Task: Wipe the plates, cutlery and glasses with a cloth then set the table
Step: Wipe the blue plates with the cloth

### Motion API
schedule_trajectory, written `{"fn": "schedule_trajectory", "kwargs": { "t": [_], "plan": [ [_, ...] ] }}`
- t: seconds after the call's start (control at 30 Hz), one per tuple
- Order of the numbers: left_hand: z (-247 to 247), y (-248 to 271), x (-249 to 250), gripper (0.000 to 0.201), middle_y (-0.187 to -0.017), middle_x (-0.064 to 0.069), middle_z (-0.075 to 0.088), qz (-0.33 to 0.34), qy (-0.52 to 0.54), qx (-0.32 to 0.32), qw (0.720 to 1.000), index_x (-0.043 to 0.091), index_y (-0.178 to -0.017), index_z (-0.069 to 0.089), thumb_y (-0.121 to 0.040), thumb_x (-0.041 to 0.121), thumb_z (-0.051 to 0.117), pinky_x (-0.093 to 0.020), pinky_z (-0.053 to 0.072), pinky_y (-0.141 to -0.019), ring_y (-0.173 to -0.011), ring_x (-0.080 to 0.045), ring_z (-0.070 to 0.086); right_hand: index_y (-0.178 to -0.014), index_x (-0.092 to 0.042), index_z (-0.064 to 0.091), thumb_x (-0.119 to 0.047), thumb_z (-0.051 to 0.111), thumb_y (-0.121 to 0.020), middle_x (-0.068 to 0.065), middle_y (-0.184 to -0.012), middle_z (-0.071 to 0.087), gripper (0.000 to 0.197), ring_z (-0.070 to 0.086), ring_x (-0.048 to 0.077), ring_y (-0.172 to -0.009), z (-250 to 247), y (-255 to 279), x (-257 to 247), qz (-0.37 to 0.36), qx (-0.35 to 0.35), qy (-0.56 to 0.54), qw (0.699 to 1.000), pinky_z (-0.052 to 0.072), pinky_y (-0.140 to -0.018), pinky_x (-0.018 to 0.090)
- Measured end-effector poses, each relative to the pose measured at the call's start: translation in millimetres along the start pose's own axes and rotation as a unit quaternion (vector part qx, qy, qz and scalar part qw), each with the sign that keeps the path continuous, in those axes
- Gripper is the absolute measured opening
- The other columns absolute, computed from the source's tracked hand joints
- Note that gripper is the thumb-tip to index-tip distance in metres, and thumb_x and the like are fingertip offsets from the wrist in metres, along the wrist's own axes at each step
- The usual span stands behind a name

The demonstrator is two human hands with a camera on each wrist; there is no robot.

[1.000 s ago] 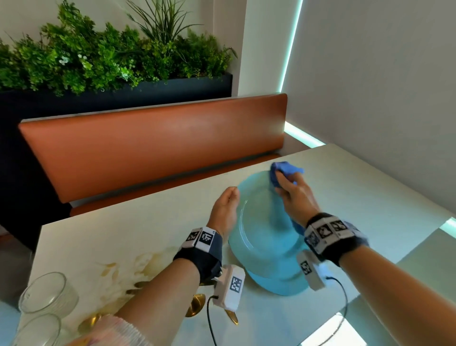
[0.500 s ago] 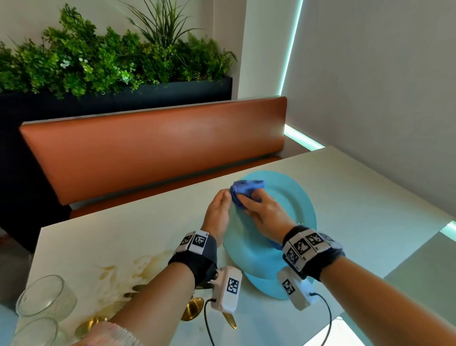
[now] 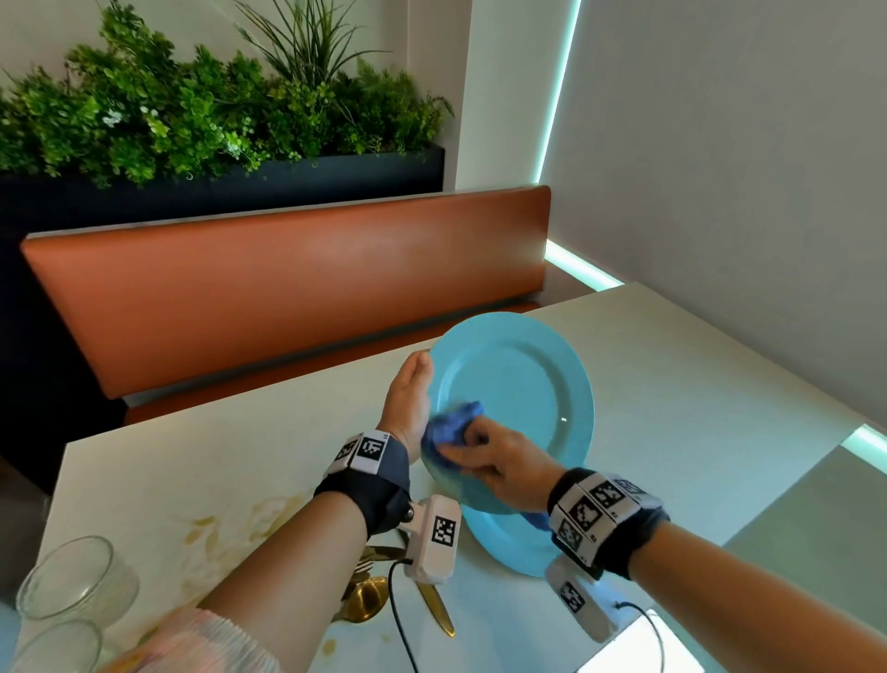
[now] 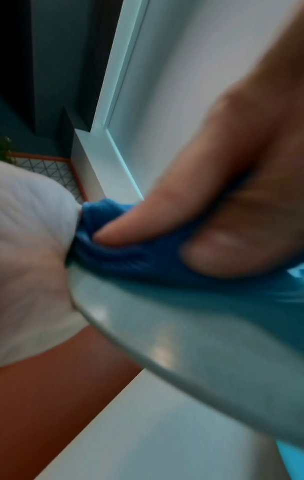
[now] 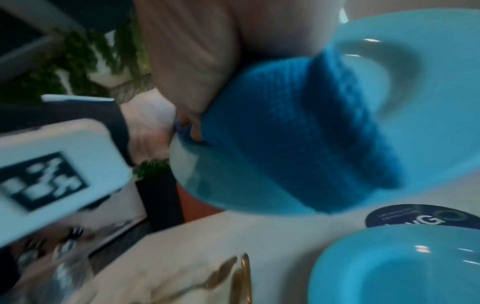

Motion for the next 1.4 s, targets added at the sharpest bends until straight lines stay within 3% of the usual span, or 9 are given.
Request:
{"fn": "schedule_trajectory", "kwargs": {
  "t": [0.17, 0.27, 0.47, 0.73, 0.87, 0.97, 1.1, 1.2, 1.4],
  "plan": [
    [-13.7, 5.0, -4.6, 0.03, -0.104, -0.005, 0.066, -0.019, -0.022, -0.004, 1.0, 0.023, -0.094, 0.06, -0.103, 0.026, 0.032, -0.047, 0.045, -0.098, -0.103, -0.028, 0.06, -0.086, -0.019, 0.061, -0.031, 0.058, -0.088, -0.007, -0.084, 0.044, 0.012, 0.039, 0.008, -0.075, -14.8, 45.0, 46.3, 0.059, -0.132, 0.049, 0.988, 0.034, -0.067, 0.018],
    [-12.9, 9.4, -9.4, 0.03, -0.101, -0.007, 0.064, -0.02, -0.033, -0.009, 0.999, 0.023, -0.092, 0.059, -0.104, 0.026, 0.032, -0.042, 0.047, -0.09, -0.097, -0.026, 0.059, -0.072, -0.023, 0.064, -0.014, 0.063, -0.085, -0.002, -0.08, 0.05, 0.016, 0.048, 0.012, -0.074, -51.2, 47.8, 82.5, 0.161, -0.015, 0.044, 0.986, 0.033, -0.065, 0.017],
    [18.7, 20.3, -34.8, 0.029, -0.096, -0.011, 0.061, -0.028, -0.063, -0.033, 0.997, 0.022, -0.084, 0.06, -0.102, 0.028, 0.038, -0.044, 0.047, -0.086, -0.091, -0.023, 0.056, -0.127, -0.009, 0.056, -0.006, 0.054, -0.091, 0.022, -0.118, 0.052, 0.036, 0.054, 0.034, -0.107, -65.9, 0.1, 41.8, 0.218, 0.194, 0.009, 0.956, 0.028, -0.084, 0.015],
    [6.4, 20.1, -64.1, 0.06, -0.122, -0.03, 0.058, -0.147, 0.084, 0.025, 0.985, -0.002, -0.115, 0.057, -0.084, 0.049, 0.049, -0.048, 0.044, -0.102, -0.109, -0.034, 0.06, -0.139, -0.021, 0.043, -0.026, 0.048, -0.094, 0.013, -0.117, 0.047, 0.046, 0.047, 0.02, -0.099, 12.3, 15.3, 1.7, 0.118, -0.023, -0.029, 0.992, 0.03, -0.087, 0.015],
    [-9.7, 17.5, -72.5, 0.031, -0.126, -0.018, 0.059, -0.134, 0.038, 0.07, 0.988, 0.023, -0.099, 0.063, -0.092, 0.047, 0.045, -0.059, 0.038, -0.105, -0.12, -0.037, 0.054, -0.11, -0.031, 0.064, -0.023, 0.053, -0.089, -0.018, -0.091, 0.032, 0.025, 0.032, 0.0, -0.082, 25.8, 55.9, 19.1, 0.037, -0.122, -0.038, 0.991, 0.025, -0.074, 0.005],
    [-12.8, 19.7, -79.9, 0.027, -0.121, -0.011, 0.061, -0.131, 0.004, 0.061, 0.989, 0.026, -0.092, 0.065, -0.094, 0.044, 0.044, -0.057, 0.036, -0.107, -0.117, -0.031, 0.055, -0.103, -0.036, 0.066, -0.027, 0.058, -0.09, -0.008, -0.09, 0.045, 0.018, 0.042, 0.008, -0.082, 12.9, 82.0, 53.9, 0.079, -0.18, 0.032, 0.98, 0.03, -0.073, 0.016],
    [-8.7, 25.9, -96.1, 0.023, -0.108, -0.007, 0.057, -0.135, -0.065, 0.085, 0.985, 0.022, -0.09, 0.059, -0.095, 0.039, 0.045, -0.041, 0.038, -0.104, -0.103, -0.021, 0.051, -0.096, -0.03, 0.072, -0.017, 0.062, -0.081, 0.002, -0.082, 0.061, 0.022, 0.061, 0.024, -0.072, -23.2, 96.2, 97.5, 0.2, -0.013, 0.11, 0.974, 0.044, -0.062, 0.025],
    [-7.5, 31.0, -116.8, 0.027, -0.108, -0.012, 0.06, -0.157, -0.109, 0.126, 0.974, 0.017, -0.101, 0.058, -0.101, 0.032, 0.035, -0.039, 0.047, -0.093, -0.097, -0.024, 0.056, -0.108, -0.01, 0.071, -0.002, 0.066, -0.08, 0.017, -0.087, 0.064, 0.03, 0.063, 0.03, -0.077, -44.8, 96.9, 102.7, 0.26, 0.136, 0.051, 0.955, 0.03, -0.065, 0.013],
    [7.4, 43.9, -146.1, 0.042, -0.123, -0.016, 0.057, -0.225, -0.188, 0.158, 0.943, 0.008, -0.128, 0.049, -0.102, 0.035, 0.029, -0.034, 0.046, -0.091, -0.105, -0.03, 0.057, -0.13, -0.016, 0.055, -0.015, 0.062, -0.088, 0.013, -0.108, 0.061, 0.043, 0.057, 0.027, -0.097, -42.3, 94.8, 116.3, 0.337, 0.144, -0.011, 0.93, 0.026, -0.073, 0.012]
  ]
}}
Point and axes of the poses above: each hand's wrist, its own y-axis away from the middle knuckle, its own z-axis out of the palm, x = y × z, the point moved 4 cm from there along -y, towards the middle knuckle
